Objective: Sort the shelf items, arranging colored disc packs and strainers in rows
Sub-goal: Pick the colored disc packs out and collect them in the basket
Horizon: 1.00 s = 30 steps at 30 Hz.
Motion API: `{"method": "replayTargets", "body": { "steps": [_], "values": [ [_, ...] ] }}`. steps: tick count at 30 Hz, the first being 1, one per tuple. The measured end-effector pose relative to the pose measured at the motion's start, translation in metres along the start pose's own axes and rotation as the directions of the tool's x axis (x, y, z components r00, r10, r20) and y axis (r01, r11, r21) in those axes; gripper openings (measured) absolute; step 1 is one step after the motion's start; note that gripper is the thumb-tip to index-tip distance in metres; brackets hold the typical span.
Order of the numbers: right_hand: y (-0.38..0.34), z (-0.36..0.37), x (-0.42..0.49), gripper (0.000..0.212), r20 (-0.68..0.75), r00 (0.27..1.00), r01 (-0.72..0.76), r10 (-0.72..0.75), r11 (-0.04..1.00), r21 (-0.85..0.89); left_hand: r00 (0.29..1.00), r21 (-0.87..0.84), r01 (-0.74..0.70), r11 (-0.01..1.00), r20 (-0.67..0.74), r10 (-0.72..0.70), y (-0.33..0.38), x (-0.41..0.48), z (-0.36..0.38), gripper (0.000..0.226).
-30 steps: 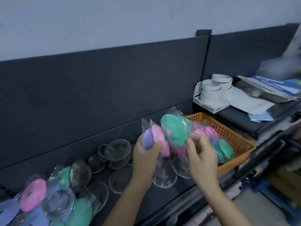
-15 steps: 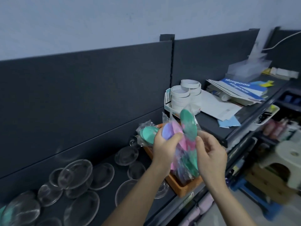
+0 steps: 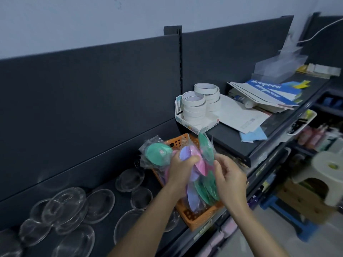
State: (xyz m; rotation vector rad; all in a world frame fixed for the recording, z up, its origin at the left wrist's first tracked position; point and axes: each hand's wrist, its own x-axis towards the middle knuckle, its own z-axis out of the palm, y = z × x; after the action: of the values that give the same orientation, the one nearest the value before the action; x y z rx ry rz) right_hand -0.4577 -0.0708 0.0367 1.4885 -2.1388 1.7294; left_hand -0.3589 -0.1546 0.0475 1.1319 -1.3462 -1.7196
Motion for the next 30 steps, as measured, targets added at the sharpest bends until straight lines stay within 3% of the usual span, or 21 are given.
{"method": "replayTargets", "body": {
  "steps": [3, 6, 9, 12, 15, 17, 20, 25, 30],
  "values": [
    [0.011, 0.003, 0.002, 0.016, 0.124, 0.992, 0.004, 0.012, 0.992, -0.126, 0.998, 0.241, -0.059, 0.969, 0.019, 0.056, -0.004, 0.005, -0.004, 0.04],
    [0.016, 0.005, 0.001, 0.011, 0.232, 0.972, 0.022, 0.024, 0.981, -0.192, 0.987, 0.504, -0.127, 0.854, -0.02, 0.158, -0.004, 0.009, -0.007, 0.052],
    [0.019, 0.008, 0.0, 0.023, 0.308, 0.946, -0.028, 0.099, 0.974, -0.226, 0.933, 0.678, -0.253, 0.69, -0.019, 0.36, -0.001, 0.009, -0.013, 0.076],
    [0.02, 0.01, 0.003, 0.05, 0.374, 0.919, -0.055, 0.128, 0.978, -0.201, 0.866, 0.815, -0.346, 0.464, 0.088, 0.492, -0.001, 0.008, -0.023, 0.069],
    [0.02, 0.014, 0.007, 0.057, 0.432, 0.9, 0.035, 0.062, 0.977, -0.212, 0.868, 0.931, -0.294, 0.218, 0.165, 0.469, -0.008, 0.008, -0.034, 0.056],
    [0.023, 0.017, 0.008, 0.065, 0.514, 0.854, 0.086, 0.08, 0.953, -0.291, 0.887, 0.958, -0.255, 0.131, 0.179, 0.425, -0.015, 0.008, -0.04, 0.056],
    [0.028, 0.022, 0.006, 0.068, 0.605, 0.782, 0.128, 0.153, 0.909, -0.396, 0.917, 0.968, -0.235, 0.089, 0.19, 0.35, -0.024, 0.012, -0.046, 0.057],
    [0.028, 0.027, 0.007, 0.066, 0.65, 0.736, 0.187, 0.191, 0.865, -0.466, 0.928, 0.967, -0.24, 0.086, 0.202, 0.313, -0.032, 0.015, -0.051, 0.056],
    [0.011, 0.022, 0.013, 0.056, 0.594, 0.795, 0.145, 0.126, 0.911, -0.387, 0.892, 0.928, -0.299, 0.224, 0.188, 0.411, -0.022, 0.006, -0.058, 0.058]
  ]
}}
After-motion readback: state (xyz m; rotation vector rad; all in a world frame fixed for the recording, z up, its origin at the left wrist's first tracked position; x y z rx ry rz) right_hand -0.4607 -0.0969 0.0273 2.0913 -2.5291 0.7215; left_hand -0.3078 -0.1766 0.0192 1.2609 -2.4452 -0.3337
